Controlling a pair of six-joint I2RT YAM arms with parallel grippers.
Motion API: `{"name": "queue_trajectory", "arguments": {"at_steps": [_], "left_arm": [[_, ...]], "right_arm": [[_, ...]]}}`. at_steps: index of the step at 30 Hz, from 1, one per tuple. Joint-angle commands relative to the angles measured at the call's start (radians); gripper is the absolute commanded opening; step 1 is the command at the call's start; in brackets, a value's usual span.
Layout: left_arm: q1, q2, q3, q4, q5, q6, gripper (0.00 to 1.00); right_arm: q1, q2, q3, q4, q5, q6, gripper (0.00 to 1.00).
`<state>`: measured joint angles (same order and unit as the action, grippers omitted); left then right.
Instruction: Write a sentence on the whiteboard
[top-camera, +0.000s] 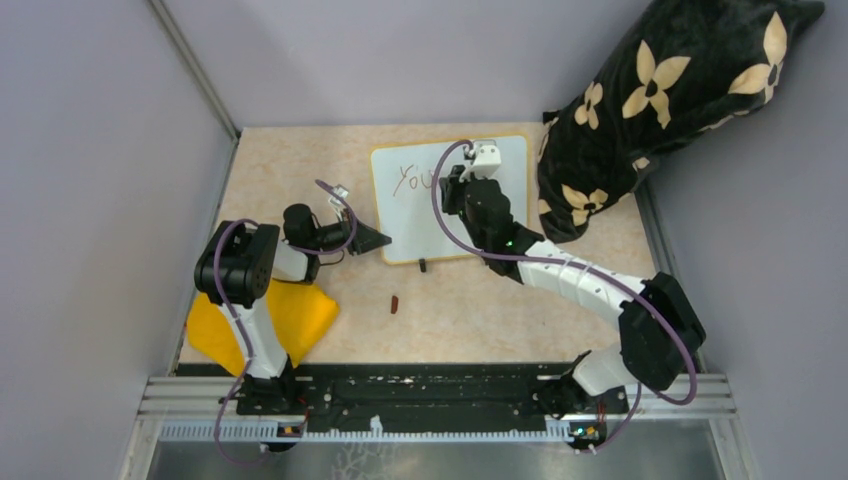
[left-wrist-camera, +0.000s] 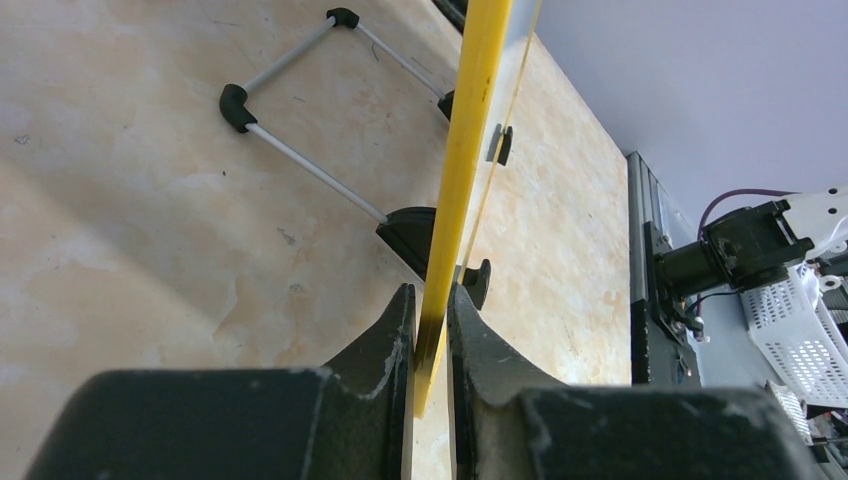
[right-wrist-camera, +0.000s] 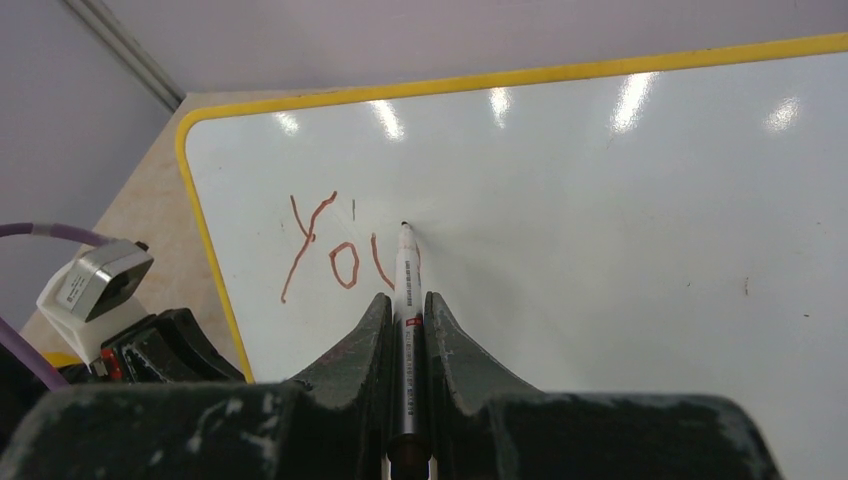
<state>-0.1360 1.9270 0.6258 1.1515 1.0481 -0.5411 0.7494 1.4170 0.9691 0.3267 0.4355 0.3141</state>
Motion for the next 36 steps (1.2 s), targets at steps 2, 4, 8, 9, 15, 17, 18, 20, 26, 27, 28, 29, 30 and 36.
{"name": "queue_trajectory", "arguments": {"at_steps": [2,4,8,9,15,17,18,20,26,27,28,29,30,36], "left_arm": [[-0.001,-0.015,-0.009,-0.019,-0.009,0.020,0.00],[-0.001,-0.016,-0.009,-0.019,-0.010,0.019,0.00],[-0.001,-0.014,-0.009,-0.019,-0.010,0.020,0.00],[-0.001,-0.014,-0.010,-0.019,-0.010,0.020,0.00],[-0.001,-0.017,-0.009,-0.021,-0.010,0.021,0.00],[-0.001,-0.019,-0.009,-0.022,-0.009,0.021,0.00],[-0.001,-0.018,-0.009,-0.022,-0.009,0.021,0.00],[-0.001,-0.018,-0.008,-0.024,-0.010,0.021,0.00],[-0.001,-0.017,-0.008,-0.023,-0.008,0.020,0.00],[-0.001,-0.017,-0.008,-0.022,-0.008,0.020,0.00],[-0.001,-0.016,-0.008,-0.022,-0.008,0.021,0.00],[-0.001,-0.017,-0.008,-0.022,-0.008,0.020,0.00],[-0.001,-0.019,-0.008,-0.022,-0.008,0.021,0.00],[-0.001,-0.018,-0.008,-0.022,-0.008,0.021,0.00]], "right_arm": [[-0.018,-0.021,0.022,0.015,0.011,-0.007,0.00],[-0.018,-0.062,-0.017,0.023,0.007,-0.003,0.00],[-0.019,-0.157,-0.095,0.050,0.016,-0.001,0.00],[-0.018,-0.173,-0.106,0.051,0.024,-0.006,0.00],[-0.050,-0.211,-0.132,0.035,0.046,-0.003,0.00],[-0.057,-0.210,-0.135,0.044,0.047,0.003,0.00],[-0.057,-0.207,-0.136,0.050,0.050,0.006,0.00],[-0.059,-0.200,-0.131,0.061,0.055,0.006,0.00],[-0.060,-0.162,-0.097,0.076,0.068,0.011,0.00],[-0.061,-0.156,-0.091,0.077,0.068,0.010,0.00],[-0.061,-0.151,-0.084,0.078,0.068,0.010,0.00],[-0.061,-0.143,-0.077,0.076,0.069,0.008,0.00],[-0.061,-0.138,-0.071,0.075,0.069,0.008,0.00],[-0.068,-0.105,-0.044,0.068,0.072,0.009,0.00]]}}
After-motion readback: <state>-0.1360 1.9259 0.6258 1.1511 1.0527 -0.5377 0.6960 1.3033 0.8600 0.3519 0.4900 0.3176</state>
